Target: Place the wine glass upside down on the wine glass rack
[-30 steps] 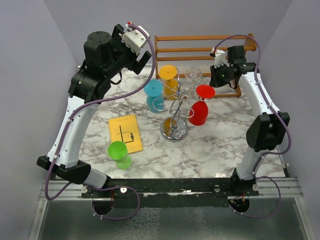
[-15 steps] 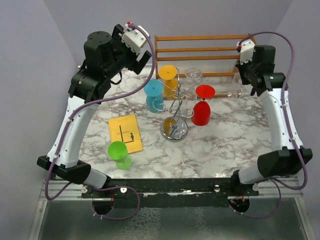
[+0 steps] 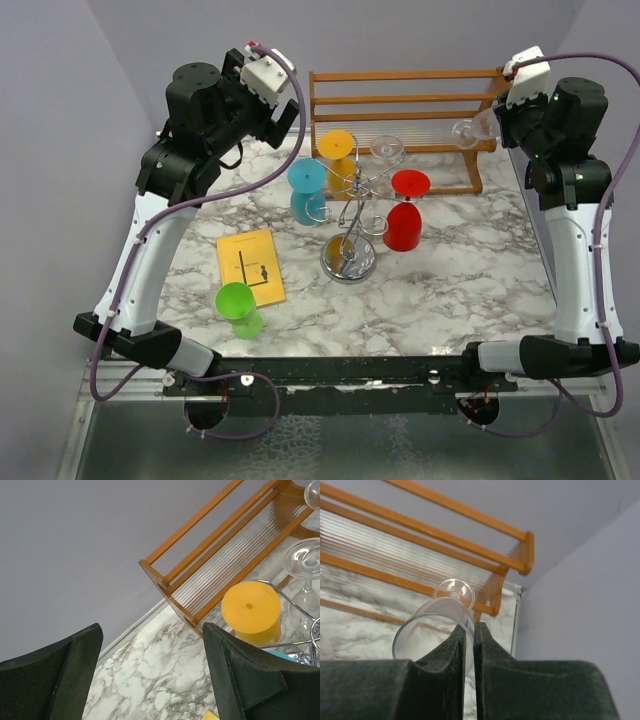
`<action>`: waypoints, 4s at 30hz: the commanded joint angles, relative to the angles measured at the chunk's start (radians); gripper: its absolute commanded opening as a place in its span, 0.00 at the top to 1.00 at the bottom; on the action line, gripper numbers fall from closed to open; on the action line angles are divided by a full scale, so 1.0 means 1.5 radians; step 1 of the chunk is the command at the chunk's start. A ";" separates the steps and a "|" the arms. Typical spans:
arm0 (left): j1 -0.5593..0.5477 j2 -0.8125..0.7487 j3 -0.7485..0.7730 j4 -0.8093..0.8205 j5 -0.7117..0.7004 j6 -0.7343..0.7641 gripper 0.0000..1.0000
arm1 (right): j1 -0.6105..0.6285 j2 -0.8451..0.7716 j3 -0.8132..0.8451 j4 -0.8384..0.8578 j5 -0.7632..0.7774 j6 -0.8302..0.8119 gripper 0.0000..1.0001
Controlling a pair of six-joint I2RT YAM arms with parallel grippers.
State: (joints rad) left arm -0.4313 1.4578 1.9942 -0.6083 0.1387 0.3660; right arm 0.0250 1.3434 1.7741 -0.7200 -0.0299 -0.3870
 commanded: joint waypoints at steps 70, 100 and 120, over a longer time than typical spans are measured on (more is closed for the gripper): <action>0.029 0.081 -0.128 0.308 0.354 -0.664 0.62 | 0.004 0.006 0.065 0.298 -0.613 0.422 0.99; 0.046 0.065 -0.069 0.230 0.272 -0.585 1.00 | 0.004 -0.015 0.022 0.276 -0.726 0.350 0.75; 0.109 0.018 -0.003 0.164 0.255 -0.419 1.00 | 0.004 -0.045 0.059 0.139 -0.576 0.183 0.47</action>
State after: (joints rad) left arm -0.2787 1.5497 1.9297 -0.3408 0.5575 -0.3637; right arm 0.0326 1.3125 1.8191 -0.4217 -1.0157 -0.0074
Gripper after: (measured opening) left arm 0.052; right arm 0.506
